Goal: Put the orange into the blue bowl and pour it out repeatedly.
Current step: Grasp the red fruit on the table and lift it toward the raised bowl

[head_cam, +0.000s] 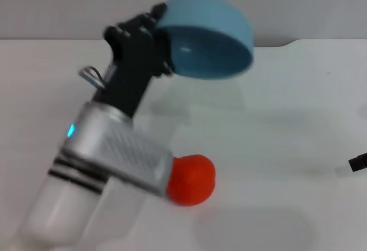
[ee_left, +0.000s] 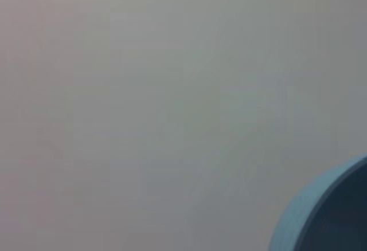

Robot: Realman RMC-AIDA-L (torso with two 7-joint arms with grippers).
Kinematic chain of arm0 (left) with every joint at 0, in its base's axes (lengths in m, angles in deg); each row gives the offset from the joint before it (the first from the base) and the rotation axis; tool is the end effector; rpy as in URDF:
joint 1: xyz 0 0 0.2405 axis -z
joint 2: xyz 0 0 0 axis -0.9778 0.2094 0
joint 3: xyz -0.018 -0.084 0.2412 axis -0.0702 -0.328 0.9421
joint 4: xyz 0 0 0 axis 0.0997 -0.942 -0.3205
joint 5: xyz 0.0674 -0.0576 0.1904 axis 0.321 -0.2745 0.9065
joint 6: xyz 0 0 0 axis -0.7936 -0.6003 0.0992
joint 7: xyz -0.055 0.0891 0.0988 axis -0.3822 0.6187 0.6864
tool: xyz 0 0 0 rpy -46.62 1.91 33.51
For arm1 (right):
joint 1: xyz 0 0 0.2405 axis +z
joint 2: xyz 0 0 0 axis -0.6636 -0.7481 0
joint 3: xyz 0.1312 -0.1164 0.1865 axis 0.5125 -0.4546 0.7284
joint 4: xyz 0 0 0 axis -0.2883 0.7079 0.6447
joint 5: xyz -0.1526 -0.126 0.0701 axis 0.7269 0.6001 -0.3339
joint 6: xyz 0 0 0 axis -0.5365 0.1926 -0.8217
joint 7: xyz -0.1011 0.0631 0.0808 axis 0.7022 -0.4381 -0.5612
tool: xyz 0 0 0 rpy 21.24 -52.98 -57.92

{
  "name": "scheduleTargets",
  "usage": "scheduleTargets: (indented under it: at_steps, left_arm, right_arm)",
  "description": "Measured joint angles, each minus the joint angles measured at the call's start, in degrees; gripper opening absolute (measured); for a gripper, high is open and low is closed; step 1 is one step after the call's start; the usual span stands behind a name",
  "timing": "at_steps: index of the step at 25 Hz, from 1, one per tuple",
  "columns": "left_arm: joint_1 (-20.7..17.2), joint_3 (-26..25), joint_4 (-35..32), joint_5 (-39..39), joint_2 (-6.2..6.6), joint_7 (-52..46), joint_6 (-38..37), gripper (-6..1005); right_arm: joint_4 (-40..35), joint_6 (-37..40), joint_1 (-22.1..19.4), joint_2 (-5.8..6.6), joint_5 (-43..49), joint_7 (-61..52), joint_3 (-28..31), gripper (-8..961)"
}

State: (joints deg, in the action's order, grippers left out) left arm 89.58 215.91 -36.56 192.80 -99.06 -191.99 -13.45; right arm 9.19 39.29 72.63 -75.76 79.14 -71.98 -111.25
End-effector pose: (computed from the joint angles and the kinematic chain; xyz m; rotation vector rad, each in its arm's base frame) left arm -0.1569 0.2846 -0.0729 -1.6238 0.3897 -0.3571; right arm 0.2804 0.3199 0.0842 -2.3024 1.5831 -0.2390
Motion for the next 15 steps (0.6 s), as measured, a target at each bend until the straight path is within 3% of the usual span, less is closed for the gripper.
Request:
scheduleTargets:
  at_steps: [3,5,7,8,9,12,14,15]
  left_arm:
    - [-1.46,-5.96,-8.98,-9.20,0.61,-0.98,-10.25,-1]
    - [-2.76,-13.88,-14.77,-12.87,0.53,-1.09,-21.59,-1]
    - [-3.01,-24.75,-19.38,-16.98,0.37,-2.33,-40.21,-1]
    - [-0.66,-35.12,-20.30,-20.64,0.45,-5.84,-58.64,-1]
    - [-0.66,-35.12,-20.30,-20.64,0.45,-5.84,-58.64,-1]
    - [6.48,-50.87,-16.48,-20.59,0.87,-14.90,-85.51,-2]
    - [14.59,-63.46,-10.44,-14.93,1.13,-22.41,-107.18,-2]
    - [14.59,-63.46,-10.44,-14.93,1.13,-22.41,-107.18,-2]
  right_arm:
    - [0.49,-0.10,0.27,0.00,-0.18,0.05,-0.12,479]
    - [0.79,-0.17,0.52,0.00,-0.31,0.12,-0.64,479]
    - [1.02,-0.59,0.69,-0.01,-0.41,0.12,-1.55,480]
    - [1.31,-1.00,0.74,0.00,-0.45,0.12,-2.19,480]
    - [1.31,-1.00,0.74,0.00,-0.45,0.12,-2.19,483]
    - [2.31,-1.52,1.01,0.06,-1.25,0.12,-3.16,492]
    - [2.50,-1.64,1.11,0.13,-1.77,0.12,-3.59,498]
    - [2.50,-1.64,1.11,0.13,-1.77,0.12,-3.59,501]
